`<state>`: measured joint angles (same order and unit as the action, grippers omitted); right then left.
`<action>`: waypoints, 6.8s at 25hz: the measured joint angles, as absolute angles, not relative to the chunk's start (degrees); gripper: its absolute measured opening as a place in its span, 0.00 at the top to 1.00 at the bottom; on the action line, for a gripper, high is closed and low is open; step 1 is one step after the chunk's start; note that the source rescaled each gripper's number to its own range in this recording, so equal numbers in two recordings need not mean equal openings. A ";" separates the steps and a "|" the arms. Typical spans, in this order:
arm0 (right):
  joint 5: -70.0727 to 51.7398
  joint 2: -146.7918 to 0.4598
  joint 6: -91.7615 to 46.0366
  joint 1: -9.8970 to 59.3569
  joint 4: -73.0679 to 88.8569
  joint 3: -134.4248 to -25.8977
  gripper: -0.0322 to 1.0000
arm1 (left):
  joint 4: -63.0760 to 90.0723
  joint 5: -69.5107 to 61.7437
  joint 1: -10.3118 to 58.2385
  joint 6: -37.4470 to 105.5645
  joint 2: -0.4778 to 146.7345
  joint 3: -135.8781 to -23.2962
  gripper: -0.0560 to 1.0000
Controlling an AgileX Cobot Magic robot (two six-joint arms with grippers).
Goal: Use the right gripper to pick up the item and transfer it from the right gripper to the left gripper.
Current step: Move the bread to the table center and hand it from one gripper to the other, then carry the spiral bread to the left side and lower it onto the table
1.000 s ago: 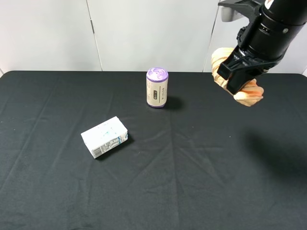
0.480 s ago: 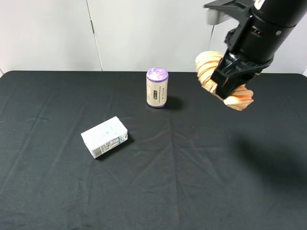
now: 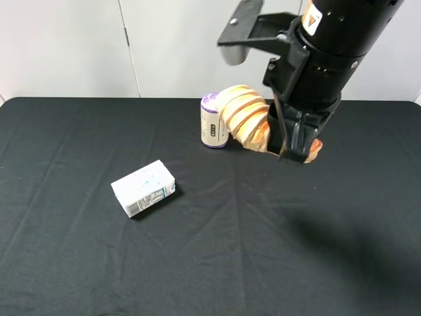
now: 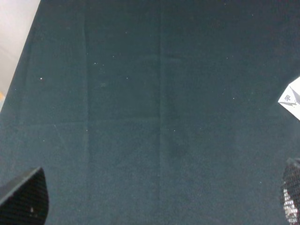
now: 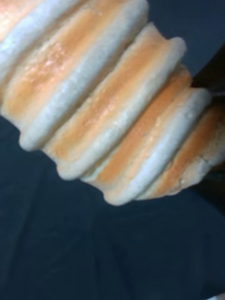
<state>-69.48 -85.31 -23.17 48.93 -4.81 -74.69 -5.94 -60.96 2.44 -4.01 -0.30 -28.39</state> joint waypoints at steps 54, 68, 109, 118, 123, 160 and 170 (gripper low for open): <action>-69.10 -85.31 -27.30 53.69 3.35 -74.69 0.97 | 87.58 -45.66 19.51 49.50 73.18 -36.35 0.01; -68.96 -85.31 -27.30 53.69 3.41 -74.69 0.97 | 98.63 -44.77 26.60 58.03 83.64 -36.39 0.15; -69.55 -74.78 -8.93 53.69 3.51 -74.69 0.00 | 99.07 -41.13 26.78 58.39 83.70 -36.39 0.92; -69.55 -59.57 0.00 53.69 3.51 -66.64 0.00 | 99.07 -41.13 26.78 58.39 83.70 -36.39 0.92; -69.62 -48.63 1.00 53.69 3.33 -54.59 0.00 | 99.07 -41.49 26.78 58.39 83.70 -36.39 0.92; -58.84 -9.65 4.63 53.69 -4.21 -28.40 0.00 | 99.07 -42.06 26.78 58.39 83.70 -36.39 0.93; -58.79 -2.74 4.63 37.71 -4.14 -28.40 0.00 | 99.07 -42.22 26.78 58.39 83.70 -36.39 0.93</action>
